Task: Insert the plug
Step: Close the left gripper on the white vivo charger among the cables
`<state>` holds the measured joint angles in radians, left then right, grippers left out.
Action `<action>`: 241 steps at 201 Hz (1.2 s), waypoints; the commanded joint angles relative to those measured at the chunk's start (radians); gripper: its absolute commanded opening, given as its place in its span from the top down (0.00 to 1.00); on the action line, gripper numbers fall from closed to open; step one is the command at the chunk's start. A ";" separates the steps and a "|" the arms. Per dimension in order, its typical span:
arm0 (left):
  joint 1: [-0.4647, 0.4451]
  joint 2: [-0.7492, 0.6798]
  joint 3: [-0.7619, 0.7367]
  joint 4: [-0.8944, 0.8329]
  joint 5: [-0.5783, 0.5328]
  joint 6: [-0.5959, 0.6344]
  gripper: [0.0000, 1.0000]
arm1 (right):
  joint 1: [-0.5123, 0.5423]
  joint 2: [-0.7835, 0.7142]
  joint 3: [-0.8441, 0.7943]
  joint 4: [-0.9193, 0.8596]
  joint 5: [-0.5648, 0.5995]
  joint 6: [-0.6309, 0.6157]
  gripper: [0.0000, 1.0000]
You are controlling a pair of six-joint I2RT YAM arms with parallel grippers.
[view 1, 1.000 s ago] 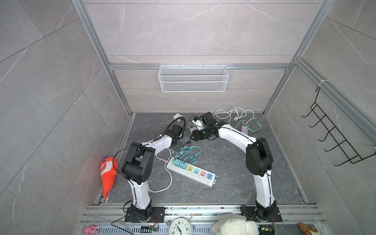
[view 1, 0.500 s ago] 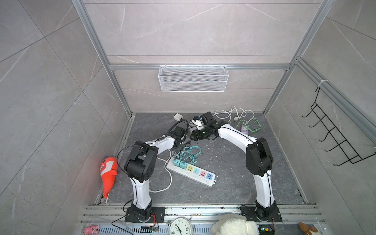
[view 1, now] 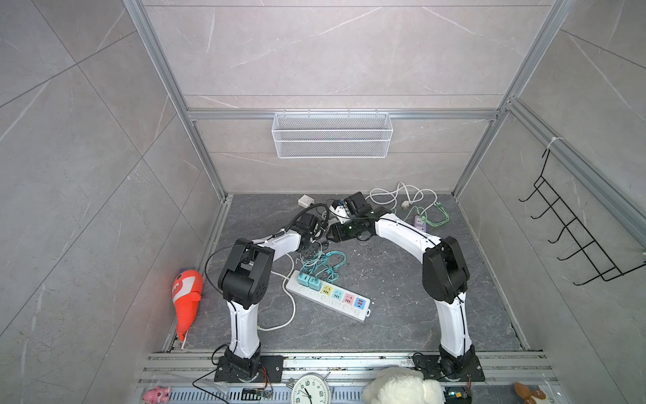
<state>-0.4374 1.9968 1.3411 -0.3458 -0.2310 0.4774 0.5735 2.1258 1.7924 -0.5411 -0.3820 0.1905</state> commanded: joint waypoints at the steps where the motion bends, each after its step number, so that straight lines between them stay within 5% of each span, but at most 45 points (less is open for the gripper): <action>1: 0.015 0.066 0.048 -0.123 0.035 0.044 0.23 | -0.002 -0.042 -0.018 0.000 0.009 -0.019 0.48; 86: 0.027 0.049 -0.009 -0.220 0.015 -0.129 0.23 | -0.001 -0.044 -0.015 0.004 0.001 -0.013 0.48; 161: 0.031 0.039 -0.077 -0.177 0.017 -0.129 0.23 | -0.001 -0.040 -0.010 0.004 -0.005 -0.008 0.48; 241: 0.042 0.072 -0.001 -0.318 0.065 -0.168 0.33 | -0.001 -0.041 -0.003 0.001 0.000 -0.006 0.48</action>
<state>-0.4068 1.9980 1.3548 -0.4625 -0.1883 0.3145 0.5735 2.1201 1.7756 -0.5411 -0.3794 0.1875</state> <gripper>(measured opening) 0.683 0.524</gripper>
